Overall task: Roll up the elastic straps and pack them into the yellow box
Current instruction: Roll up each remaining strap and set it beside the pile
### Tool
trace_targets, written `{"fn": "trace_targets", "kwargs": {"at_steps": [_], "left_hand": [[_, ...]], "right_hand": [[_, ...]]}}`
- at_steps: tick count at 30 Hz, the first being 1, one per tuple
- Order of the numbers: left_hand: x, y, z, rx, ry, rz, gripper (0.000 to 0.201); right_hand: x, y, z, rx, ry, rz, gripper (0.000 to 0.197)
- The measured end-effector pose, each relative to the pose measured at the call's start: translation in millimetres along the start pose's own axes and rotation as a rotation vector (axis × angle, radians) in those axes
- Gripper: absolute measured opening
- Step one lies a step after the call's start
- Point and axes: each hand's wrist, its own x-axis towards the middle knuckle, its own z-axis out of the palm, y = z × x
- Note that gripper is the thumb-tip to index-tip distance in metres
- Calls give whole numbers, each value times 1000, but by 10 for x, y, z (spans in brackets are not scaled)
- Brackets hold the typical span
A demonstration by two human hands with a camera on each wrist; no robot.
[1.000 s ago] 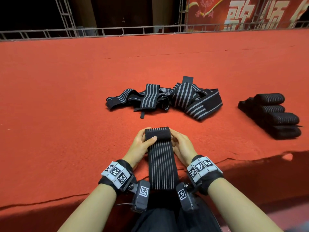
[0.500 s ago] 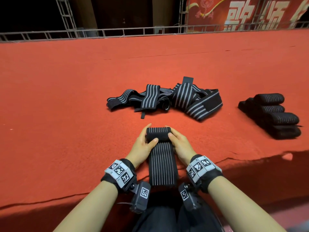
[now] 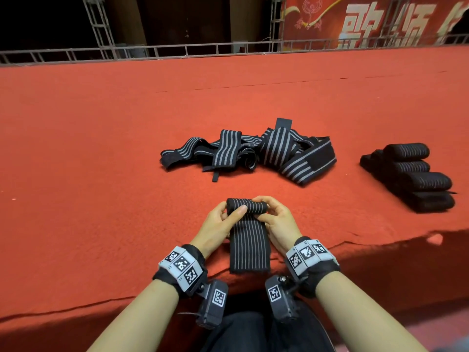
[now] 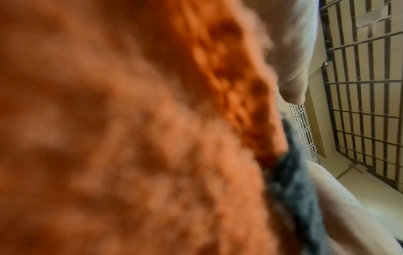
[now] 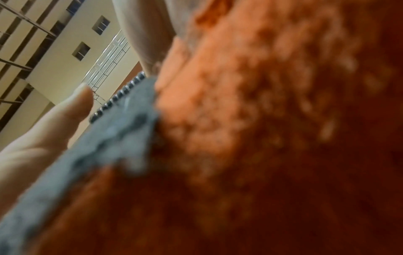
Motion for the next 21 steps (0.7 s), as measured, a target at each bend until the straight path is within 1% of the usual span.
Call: {"fn": "trace_targets", "kwargs": {"at_steps": [3, 5, 7, 11, 15, 18, 21], "left_hand": [[19, -14, -18, 7, 32, -9, 28], [37, -40, -29, -12, 41, -21, 25], [50, -66, -37, -39, 47, -27, 26], [55, -77, -55, -109, 81, -20, 33], [73, -110, -75, -126, 109, 10, 33], [99, -143, -97, -76, 101, 51, 36], [100, -134, -102, -13, 84, 118, 41]], "right_hand": [[13, 2, 11, 1, -6, 28, 48], [17, -18, 34, 32, 8, 49, 51], [31, -39, 52, 79, 23, 66, 51], [67, -33, 54, 124, 56, 100, 34], [68, 25, 74, -61, 44, 20, 32], [55, 19, 76, -108, 42, 4, 36], [39, 7, 68, -137, 27, 21, 37]]}}
